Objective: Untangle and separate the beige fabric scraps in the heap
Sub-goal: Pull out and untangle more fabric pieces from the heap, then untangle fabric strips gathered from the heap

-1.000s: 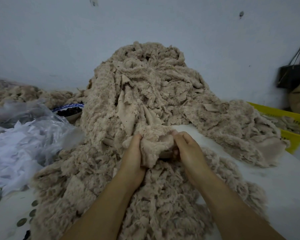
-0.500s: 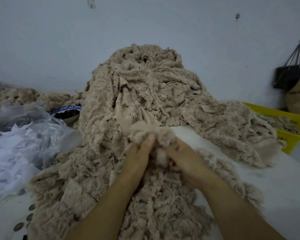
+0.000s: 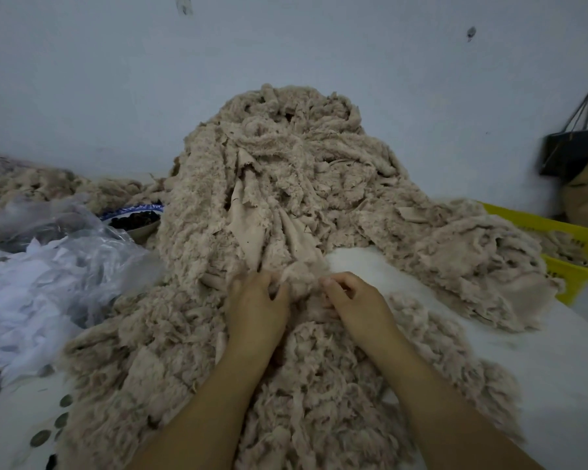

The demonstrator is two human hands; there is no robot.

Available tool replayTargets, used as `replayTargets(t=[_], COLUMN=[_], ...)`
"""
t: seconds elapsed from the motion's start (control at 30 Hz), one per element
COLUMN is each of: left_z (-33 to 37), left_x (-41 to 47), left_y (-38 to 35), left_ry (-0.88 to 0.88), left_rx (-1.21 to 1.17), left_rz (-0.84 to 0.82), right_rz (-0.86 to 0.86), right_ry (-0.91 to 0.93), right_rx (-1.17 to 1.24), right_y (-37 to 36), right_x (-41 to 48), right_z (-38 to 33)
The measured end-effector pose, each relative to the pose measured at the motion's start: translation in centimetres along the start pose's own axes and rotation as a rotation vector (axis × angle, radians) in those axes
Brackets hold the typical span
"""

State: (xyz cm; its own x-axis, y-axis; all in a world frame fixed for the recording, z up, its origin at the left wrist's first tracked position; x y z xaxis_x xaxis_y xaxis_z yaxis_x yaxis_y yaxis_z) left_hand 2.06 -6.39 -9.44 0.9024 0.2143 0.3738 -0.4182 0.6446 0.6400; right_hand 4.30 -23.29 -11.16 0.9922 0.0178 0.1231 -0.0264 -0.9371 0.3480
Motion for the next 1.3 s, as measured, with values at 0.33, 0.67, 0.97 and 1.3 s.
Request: replayTargets(t=[0.33, 0.67, 0.97, 1.3], left_z=[2.9, -0.7, -0.7, 0.4], left_x=[-1.6, 0.0, 0.3, 0.0], left_y=[-1.7, -0.8, -0.1, 0.0], left_ry=[-0.287, 0.396, 0.595, 0.227], left_rx=[-0.344, -0.894, -1.665, -0.962], left_rz=[-0.301, -0.04, -0.056, -0.054], right_rz=[0.112, 0.32, 0.338, 0.12], right_ry=[-0.082, -0.287, -0.286, -0.222], right_rx=[0.196, 0.822, 0.875, 0.714], right_y=[0.7, 3.3, 3.7, 2.1], right_x=[-0.1, 0.7, 0.8, -0.1], right_z=[-0.5, 0.8, 1.0, -0.6])
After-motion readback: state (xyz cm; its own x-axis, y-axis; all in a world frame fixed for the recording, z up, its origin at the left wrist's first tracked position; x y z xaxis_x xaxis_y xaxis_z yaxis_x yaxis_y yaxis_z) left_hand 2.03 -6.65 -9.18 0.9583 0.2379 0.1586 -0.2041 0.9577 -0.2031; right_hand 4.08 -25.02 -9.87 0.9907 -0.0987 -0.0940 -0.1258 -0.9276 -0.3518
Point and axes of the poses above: each hand's wrist, its own x-axis towards the middle knuckle, its own y-axis out of the back of the hand, z = x × y, the point moved 4 cm from there along x, towards the middle knuckle, and after that the axes turned 5 degrees about -y, right-handed, at the moved point
